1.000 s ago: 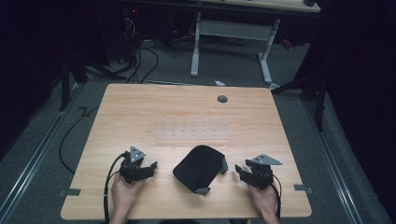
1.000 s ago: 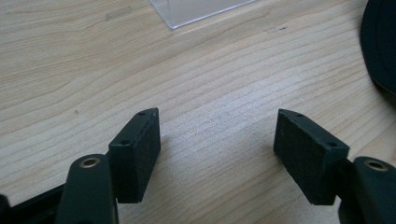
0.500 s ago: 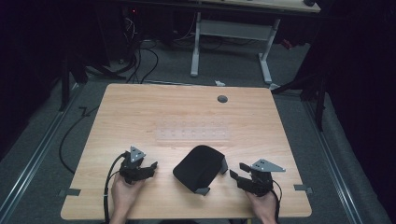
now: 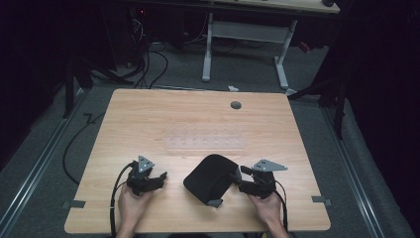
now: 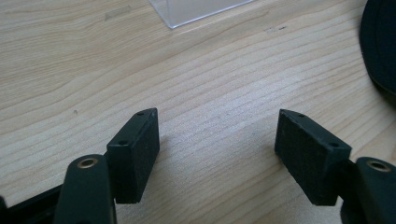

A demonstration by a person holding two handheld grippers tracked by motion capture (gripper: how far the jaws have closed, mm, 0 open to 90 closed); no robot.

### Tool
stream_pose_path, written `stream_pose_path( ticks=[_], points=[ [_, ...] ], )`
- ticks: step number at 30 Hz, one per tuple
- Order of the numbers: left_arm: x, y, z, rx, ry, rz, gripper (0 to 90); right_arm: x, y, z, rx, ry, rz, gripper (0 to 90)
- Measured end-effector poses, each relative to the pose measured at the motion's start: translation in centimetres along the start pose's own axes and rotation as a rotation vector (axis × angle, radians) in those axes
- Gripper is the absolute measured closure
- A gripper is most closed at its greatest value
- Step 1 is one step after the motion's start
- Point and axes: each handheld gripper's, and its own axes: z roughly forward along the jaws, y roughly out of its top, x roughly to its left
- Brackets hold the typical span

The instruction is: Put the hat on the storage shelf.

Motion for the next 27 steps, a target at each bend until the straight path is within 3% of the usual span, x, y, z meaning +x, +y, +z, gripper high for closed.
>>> stream_pose_path(
  ticks=[7,10,14,21,27],
  points=[
    [0.0,0.0,0.0,0.001,0.000,0.000,30.8,-0.6,0.2,1.9,0.030,0.026,0.047,45.2],
    [0.0,0.0,0.0,0.001,-0.001,0.000,30.7,-0.6,0.2,2.1,0.036,0.028,0.043,46.4],
    [0.0,0.0,0.0,0.001,-0.001,0.001,30.7,-0.3,0.2,2.4,0.050,0.033,0.019,53.6],
    [0.0,0.0,0.0,0.001,0.000,0.001,30.6,-0.4,0.0,2.4,0.044,0.053,0.017,67.8],
    [0.0,0.0,0.0,0.001,-0.001,0.000,30.4,-0.7,0.0,2.1,0.042,0.086,0.018,74.7]
  ],
)
